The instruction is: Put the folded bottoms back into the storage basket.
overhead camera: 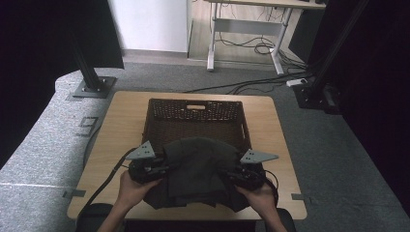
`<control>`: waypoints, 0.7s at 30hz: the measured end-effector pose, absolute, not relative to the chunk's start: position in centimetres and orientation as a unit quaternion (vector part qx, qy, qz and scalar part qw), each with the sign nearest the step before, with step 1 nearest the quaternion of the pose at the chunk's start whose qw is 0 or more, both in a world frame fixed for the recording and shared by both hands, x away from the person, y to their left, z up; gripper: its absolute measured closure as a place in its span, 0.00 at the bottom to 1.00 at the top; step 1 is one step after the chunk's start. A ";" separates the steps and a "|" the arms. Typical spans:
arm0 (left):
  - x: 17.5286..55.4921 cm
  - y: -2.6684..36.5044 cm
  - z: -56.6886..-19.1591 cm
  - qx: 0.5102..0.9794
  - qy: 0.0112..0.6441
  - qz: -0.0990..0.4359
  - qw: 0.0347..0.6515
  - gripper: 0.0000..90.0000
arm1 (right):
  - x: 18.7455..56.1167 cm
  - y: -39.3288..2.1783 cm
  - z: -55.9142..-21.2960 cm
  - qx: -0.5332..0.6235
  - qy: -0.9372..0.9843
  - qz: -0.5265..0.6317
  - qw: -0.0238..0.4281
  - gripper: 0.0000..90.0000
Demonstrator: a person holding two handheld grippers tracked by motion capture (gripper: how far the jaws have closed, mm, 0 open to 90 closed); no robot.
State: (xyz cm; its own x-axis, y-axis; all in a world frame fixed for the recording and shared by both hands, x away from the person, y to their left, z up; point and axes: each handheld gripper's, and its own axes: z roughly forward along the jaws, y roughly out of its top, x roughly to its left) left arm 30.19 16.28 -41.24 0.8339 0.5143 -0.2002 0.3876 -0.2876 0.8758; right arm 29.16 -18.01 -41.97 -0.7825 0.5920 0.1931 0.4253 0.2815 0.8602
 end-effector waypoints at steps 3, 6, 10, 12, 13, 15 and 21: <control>30.5 16.4 -40.4 0.798 0.279 0.067 0.530 0.84 | 29.6 -18.0 -41.1 0.315 0.795 0.511 0.087 0.83; 31.1 16.4 -39.6 0.796 0.280 0.069 0.533 0.84 | 30.2 -18.0 -40.2 0.312 0.795 0.513 0.089 0.83; 32.1 16.5 -38.3 0.795 0.279 0.074 0.534 0.84 | 31.3 -17.9 -39.0 0.310 0.793 0.517 0.091 0.83; 32.7 16.4 -37.7 0.795 0.278 0.076 0.534 0.84 | 31.9 -18.0 -38.4 0.307 0.793 0.517 0.091 0.83; 32.9 16.4 -37.4 0.795 0.277 0.076 0.535 0.84 | 32.1 -18.0 -38.2 0.307 0.794 0.517 0.092 0.83; 33.4 16.4 -36.8 0.795 0.276 0.077 0.535 0.84 | 32.6 -18.1 -37.6 0.307 0.792 0.519 0.091 0.83; 34.7 16.4 -34.9 0.793 0.273 0.082 0.539 0.84 | 33.8 -18.1 -35.9 0.302 0.791 0.522 0.099 0.83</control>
